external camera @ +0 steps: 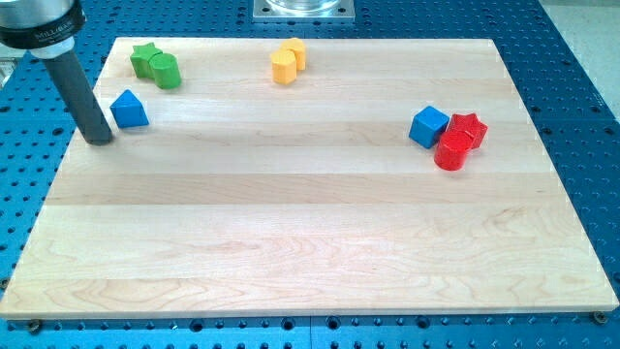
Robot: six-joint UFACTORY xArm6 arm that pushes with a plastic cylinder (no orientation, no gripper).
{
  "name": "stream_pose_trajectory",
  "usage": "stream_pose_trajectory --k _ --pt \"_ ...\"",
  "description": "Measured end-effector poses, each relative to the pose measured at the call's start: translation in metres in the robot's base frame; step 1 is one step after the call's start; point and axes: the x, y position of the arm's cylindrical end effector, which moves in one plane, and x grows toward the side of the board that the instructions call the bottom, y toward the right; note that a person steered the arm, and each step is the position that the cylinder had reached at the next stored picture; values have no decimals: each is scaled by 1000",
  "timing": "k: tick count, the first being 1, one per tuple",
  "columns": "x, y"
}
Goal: Slide the blue triangle towards the center of the board
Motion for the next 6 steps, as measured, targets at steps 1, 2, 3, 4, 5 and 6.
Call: stream_pose_trajectory --k 1,2,3,4,5,6 --pt "-49 4" --pt "-39 54" --pt "-37 50" --pt "-21 38" --pt "-7 95" --pt "-4 157"
